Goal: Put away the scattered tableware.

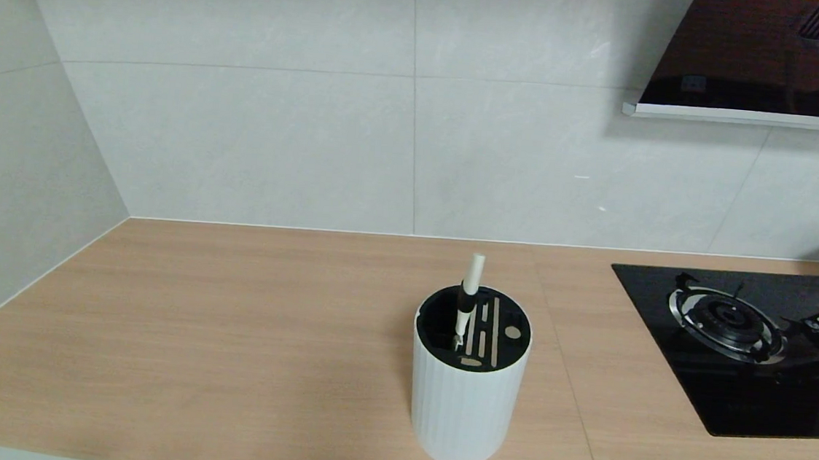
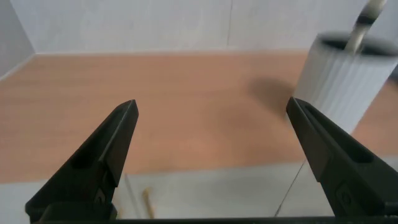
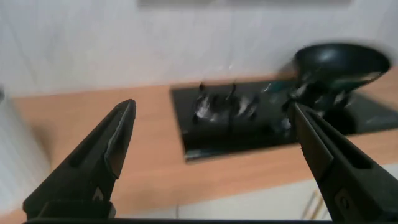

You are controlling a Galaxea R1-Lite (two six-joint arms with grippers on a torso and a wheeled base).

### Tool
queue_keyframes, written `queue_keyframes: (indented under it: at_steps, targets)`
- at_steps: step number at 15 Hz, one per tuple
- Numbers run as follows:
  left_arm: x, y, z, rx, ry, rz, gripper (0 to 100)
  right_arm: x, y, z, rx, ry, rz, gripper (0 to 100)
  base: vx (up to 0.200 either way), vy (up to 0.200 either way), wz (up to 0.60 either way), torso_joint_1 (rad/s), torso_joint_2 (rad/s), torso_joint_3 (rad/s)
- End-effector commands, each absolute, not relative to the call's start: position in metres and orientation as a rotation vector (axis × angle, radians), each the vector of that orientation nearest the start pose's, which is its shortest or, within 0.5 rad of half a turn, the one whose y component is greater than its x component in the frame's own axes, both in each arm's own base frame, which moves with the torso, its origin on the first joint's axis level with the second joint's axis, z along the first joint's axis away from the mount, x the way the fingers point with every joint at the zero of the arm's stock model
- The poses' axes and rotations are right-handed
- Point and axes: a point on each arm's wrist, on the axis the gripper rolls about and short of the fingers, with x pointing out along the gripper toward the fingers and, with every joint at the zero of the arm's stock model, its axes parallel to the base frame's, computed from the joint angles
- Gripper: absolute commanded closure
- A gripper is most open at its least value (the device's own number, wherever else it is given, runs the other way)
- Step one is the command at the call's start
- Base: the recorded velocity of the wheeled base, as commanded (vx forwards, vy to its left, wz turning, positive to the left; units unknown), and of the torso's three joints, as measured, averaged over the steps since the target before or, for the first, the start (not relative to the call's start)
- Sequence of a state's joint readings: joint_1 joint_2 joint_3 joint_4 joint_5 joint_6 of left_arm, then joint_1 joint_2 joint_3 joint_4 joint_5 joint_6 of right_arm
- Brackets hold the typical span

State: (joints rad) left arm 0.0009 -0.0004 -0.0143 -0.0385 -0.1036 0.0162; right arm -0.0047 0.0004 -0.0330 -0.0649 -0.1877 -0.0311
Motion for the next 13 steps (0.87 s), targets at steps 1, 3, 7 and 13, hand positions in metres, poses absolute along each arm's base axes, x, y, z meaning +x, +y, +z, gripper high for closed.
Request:
queue_keyframes:
  at_steps: [1,3,7,13]
  targets:
    - [-0.0228,-0.0010,0.0764,0.071,-0.011,-0.040,0,-0.0234,-0.0037,0.0801,0.011,-0.044,-0.175,0,0.000,0.000,0.00,0.000,0.00,0.000]
    - [-0.0228,-0.0002,0.0753,0.057,0.002,0.001,0,-0.0231,-0.0009,0.0757,0.047,0.002,-0.041,0,0.000,0.000,0.00,0.000,0.00,0.000]
    - [-0.0228,-0.0002,0.0755,0.003,0.000,0.002,0,-0.0231,-0.0010,0.0762,0.037,-0.002,-0.048,0,0.000,0.000,0.00,0.000,0.00,0.000]
    - [-0.0228,-0.0002,0.0755,0.003,0.000,0.002,0,-0.0229,-0.0010,0.0762,0.025,-0.001,-0.048,0,0.000,0.000,0.00,0.000,0.00,0.000]
